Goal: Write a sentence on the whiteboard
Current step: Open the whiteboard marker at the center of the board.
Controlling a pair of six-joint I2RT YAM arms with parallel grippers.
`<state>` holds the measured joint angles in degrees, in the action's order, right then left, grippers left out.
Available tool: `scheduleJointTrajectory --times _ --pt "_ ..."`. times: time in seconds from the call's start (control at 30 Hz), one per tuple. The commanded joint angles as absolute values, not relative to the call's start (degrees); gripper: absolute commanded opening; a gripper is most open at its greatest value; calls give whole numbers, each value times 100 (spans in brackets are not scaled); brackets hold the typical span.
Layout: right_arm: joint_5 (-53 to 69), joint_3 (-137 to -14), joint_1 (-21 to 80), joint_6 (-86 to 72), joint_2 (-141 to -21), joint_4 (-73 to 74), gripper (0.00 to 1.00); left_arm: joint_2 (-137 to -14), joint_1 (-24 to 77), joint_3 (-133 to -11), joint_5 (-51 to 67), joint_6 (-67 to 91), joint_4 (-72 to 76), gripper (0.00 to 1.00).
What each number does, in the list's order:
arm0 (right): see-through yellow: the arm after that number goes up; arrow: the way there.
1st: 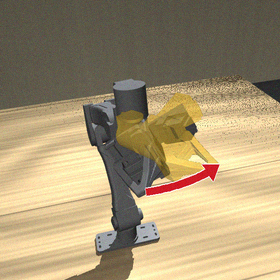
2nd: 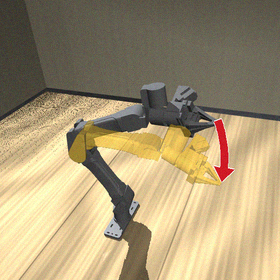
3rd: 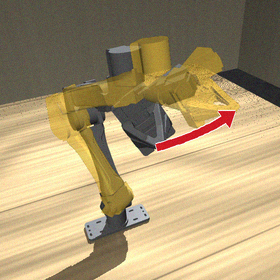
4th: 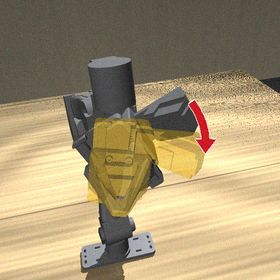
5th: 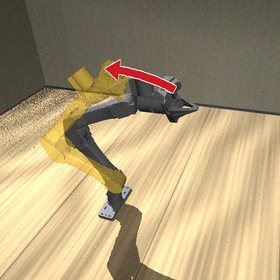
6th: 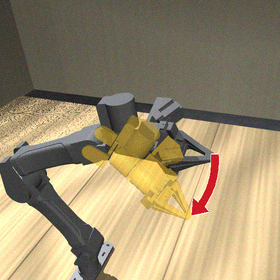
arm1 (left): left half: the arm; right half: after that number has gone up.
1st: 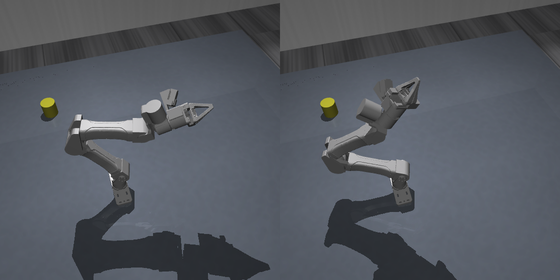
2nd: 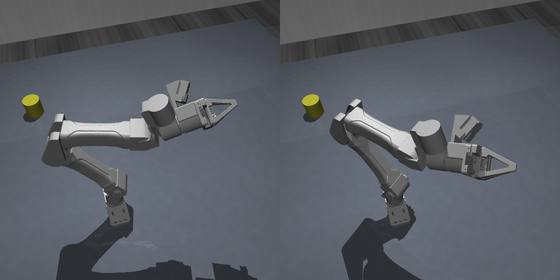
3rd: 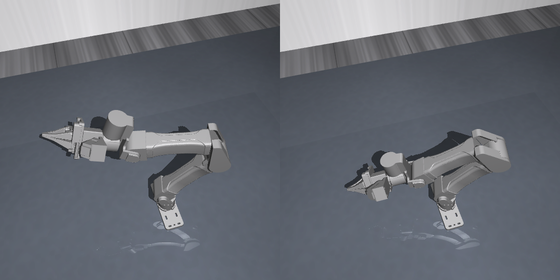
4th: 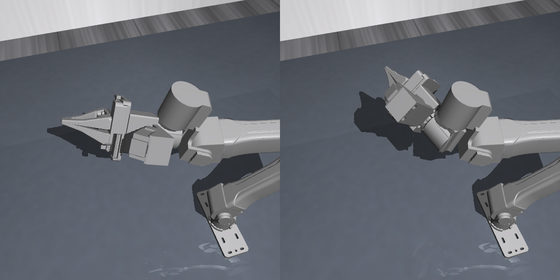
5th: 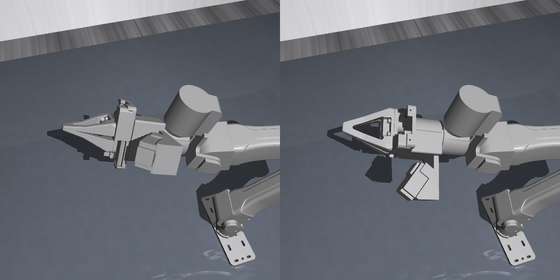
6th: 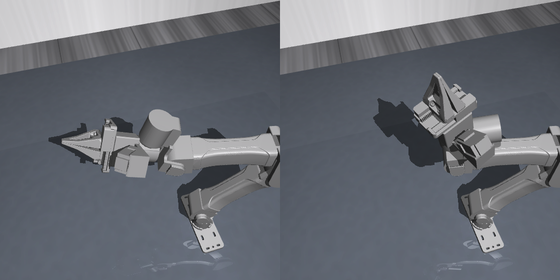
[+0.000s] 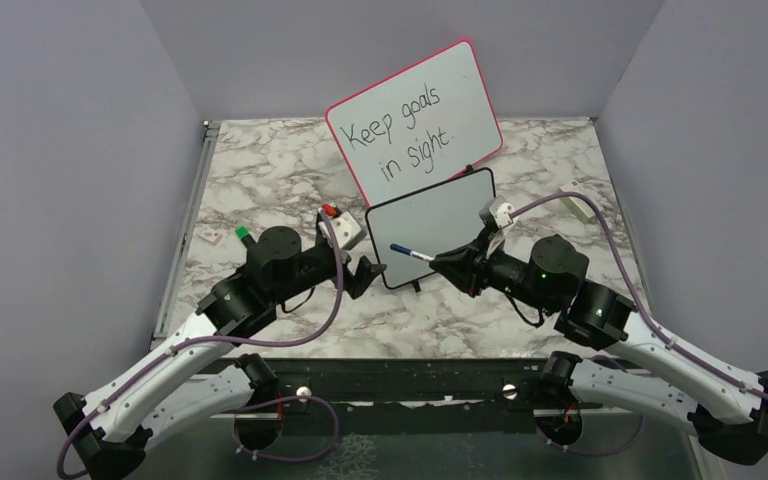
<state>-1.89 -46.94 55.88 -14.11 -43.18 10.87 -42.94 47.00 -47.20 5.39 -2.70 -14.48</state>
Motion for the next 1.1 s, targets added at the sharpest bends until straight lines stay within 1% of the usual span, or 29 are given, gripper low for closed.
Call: scheduleJointTrajectory --times 0.0,0.13,0.23,0.3,0.4,0.53,0.67,0.93,1.07 --pt "756 -5075 5580 -611 -4327 1751 0 -4523 4708 -4879 1969 -1245 -1634 83" --pt "1010 -5246 5580 -282 -4410 1969 0 -4673 4706 -5009 2596 -1567 -1634 81" --pt "1233 -5373 5579 -105 -4508 2054 1 -4778 4704 -5072 2872 -1727 -1639 77" --pt "1351 -5428 5581 -54 -4555 2091 1 -4859 4704 -5109 2995 -1839 -1679 69" --pt "1468 -5469 5577 173 -4592 2115 0 -4965 4706 -5178 3242 -1985 -1762 54" --pt "1559 -5498 5575 298 -4649 2157 1 -5047 4709 -5224 3552 -2108 -1846 43" --pt "1622 -5520 5576 364 -4691 2187 0 -5108 4703 -5221 3813 -2149 -1881 43" --pt "1671 -5577 5579 409 -4724 2168 0 -5268 4705 -5251 3824 -2187 -1890 42" --pt "1747 -5591 5580 382 -4759 2148 0 -5317 4704 -5256 3748 -2232 -1882 37"
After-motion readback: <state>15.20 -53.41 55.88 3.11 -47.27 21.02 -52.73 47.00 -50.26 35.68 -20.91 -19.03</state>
